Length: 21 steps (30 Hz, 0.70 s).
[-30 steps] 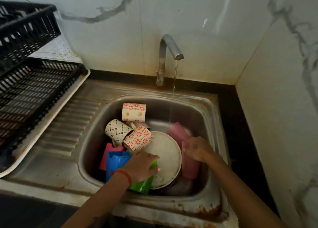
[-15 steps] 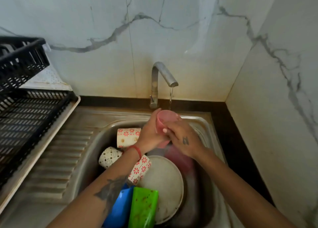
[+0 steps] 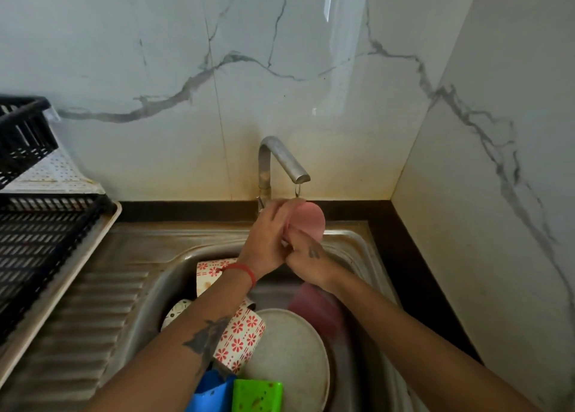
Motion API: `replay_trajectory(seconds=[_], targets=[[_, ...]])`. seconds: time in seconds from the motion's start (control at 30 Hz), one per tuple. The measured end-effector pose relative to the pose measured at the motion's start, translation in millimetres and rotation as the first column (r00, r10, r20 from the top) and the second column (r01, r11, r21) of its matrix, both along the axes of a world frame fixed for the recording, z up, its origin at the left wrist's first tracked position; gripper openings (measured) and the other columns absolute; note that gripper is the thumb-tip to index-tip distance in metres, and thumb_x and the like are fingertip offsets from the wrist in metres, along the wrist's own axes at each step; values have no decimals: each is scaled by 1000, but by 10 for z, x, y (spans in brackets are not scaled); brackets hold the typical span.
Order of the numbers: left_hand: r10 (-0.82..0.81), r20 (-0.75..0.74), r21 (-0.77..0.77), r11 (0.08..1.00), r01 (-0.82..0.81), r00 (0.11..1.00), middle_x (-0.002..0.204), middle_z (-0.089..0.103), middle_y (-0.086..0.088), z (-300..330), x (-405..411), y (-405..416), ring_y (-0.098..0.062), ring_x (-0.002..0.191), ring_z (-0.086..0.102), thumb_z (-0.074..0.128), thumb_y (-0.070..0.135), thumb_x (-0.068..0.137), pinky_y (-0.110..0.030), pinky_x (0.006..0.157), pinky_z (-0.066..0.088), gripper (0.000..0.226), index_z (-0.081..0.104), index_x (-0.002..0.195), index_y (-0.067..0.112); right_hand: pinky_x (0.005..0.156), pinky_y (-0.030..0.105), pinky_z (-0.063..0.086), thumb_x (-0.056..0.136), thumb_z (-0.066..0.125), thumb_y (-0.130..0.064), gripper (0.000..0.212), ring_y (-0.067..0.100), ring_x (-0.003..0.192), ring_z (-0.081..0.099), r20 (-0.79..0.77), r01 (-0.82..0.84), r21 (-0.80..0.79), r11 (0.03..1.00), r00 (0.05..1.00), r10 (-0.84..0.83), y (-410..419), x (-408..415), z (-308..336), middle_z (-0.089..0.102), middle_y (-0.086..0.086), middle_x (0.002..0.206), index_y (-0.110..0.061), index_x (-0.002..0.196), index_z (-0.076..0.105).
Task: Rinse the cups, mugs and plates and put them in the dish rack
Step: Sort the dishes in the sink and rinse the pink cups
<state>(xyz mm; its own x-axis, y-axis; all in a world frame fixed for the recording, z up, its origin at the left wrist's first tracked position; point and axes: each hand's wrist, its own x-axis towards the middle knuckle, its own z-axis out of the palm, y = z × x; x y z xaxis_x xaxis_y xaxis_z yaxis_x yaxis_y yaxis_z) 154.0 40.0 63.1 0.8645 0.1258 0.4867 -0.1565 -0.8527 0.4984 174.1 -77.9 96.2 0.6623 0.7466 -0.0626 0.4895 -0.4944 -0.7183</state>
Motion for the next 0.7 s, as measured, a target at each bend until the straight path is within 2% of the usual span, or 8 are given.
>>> replay_trajectory(seconds=[0.1,0.2,0.27,0.37,0.47,0.53,0.63,0.7], targets=[[-44,-87,104,993,53,995,142,40,-8,38,-4,96,-27,125,46,82,9,69,-32,102,40,84,41,142,18,115,28,11,92,47,-1,61,28,144,18,195,-181,-155,971,958,210,-228,122,-93,22,14,156,-5,149,25],[6,-58,36,999,-4,998,138,45,-8,52,1,82,-27,121,51,84,17,69,-28,98,43,79,45,138,17,120,38,1,93,50,-9,68,21,147,7,610,-156,-581,799,567,554,-333,415,-85,13,6,159,-15,152,16],[48,-6,-10,999,-49,999,136,46,-8,62,16,22,-25,119,52,84,17,70,-24,95,41,77,46,136,18,119,42,14,90,52,-5,62,23,144,21,650,-132,-461,877,623,435,-231,397,-45,29,5,154,-14,148,30],[40,21,11,999,-40,999,139,42,-10,26,17,-11,-26,120,50,79,12,72,-24,95,41,81,37,141,20,86,38,48,84,50,7,36,26,98,57,76,-71,57,996,995,66,-14,177,55,60,14,106,-1,118,55],[33,19,23,999,-33,999,141,40,-8,-3,-57,20,-24,123,48,80,12,72,-25,98,43,84,35,144,19,79,28,45,86,52,-8,28,21,101,57,-612,296,335,895,790,-32,125,7,195,60,13,110,-11,113,56],[38,7,-5,999,-38,999,142,40,-8,9,-97,32,-25,124,48,80,14,73,-30,99,45,82,37,143,16,82,24,43,97,47,-35,31,19,115,52,-699,380,319,868,713,-55,161,-76,230,57,5,119,-20,123,49],[32,-58,-29,999,-34,998,143,37,-7,102,-136,68,-24,124,48,80,25,75,-36,99,48,82,35,143,20,103,32,39,101,31,-47,41,19,127,45,-22,-123,181,976,991,129,-35,-78,96,54,-1,128,-24,134,40],[44,-122,60,998,-37,992,145,34,-7,155,-152,119,-26,124,47,80,33,75,-41,101,47,85,33,145,20,118,39,18,101,26,-48,54,19,138,33,472,-280,-250,927,800,370,-219,121,17,42,5,146,-21,147,30]])
